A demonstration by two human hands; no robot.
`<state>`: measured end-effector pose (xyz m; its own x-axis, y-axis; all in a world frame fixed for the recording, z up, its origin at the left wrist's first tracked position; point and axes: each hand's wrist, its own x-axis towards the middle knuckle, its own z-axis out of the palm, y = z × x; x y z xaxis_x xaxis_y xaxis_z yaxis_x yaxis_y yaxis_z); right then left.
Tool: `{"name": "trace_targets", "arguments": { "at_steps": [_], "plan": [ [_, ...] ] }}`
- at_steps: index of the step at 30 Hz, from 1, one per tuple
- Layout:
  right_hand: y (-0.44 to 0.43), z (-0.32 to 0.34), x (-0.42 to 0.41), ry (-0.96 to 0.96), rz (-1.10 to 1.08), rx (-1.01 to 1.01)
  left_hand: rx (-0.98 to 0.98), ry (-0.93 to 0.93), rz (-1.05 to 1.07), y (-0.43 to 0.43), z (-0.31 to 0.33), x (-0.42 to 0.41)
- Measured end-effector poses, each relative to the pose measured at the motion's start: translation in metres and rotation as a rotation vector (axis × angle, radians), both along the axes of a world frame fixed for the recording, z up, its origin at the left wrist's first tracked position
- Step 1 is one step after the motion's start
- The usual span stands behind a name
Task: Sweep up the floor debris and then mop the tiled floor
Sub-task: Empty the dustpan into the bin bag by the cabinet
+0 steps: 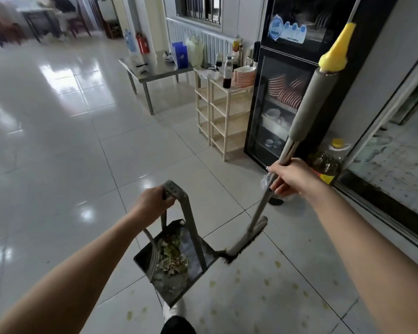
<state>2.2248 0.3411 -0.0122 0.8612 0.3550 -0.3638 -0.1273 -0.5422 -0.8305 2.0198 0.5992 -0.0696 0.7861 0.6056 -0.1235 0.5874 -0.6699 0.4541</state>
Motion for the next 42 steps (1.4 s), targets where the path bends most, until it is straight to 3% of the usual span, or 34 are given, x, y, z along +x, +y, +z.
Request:
{"name": "trace_targets", "arguments": {
  "at_steps": [14, 21, 35, 42],
  "plan": [
    [0.168, 0.004, 0.133, -0.064, -0.173, -0.14, -0.053, 0.106, -0.17, 0.2, -0.001, 0.184],
    [0.215, -0.004, 0.211, -0.038, -0.163, -0.14, -0.077, 0.138, -0.251, 0.253, 0.001, 0.282],
    [0.291, -0.042, 0.464, -0.135, -0.119, -0.238, -0.072, 0.28, -0.295, 0.333, -0.022, 0.53],
    [0.336, -0.061, 0.548, -0.18, -0.184, -0.295, -0.012, 0.348, -0.406, 0.359, -0.031, 0.617]
  ]
}}
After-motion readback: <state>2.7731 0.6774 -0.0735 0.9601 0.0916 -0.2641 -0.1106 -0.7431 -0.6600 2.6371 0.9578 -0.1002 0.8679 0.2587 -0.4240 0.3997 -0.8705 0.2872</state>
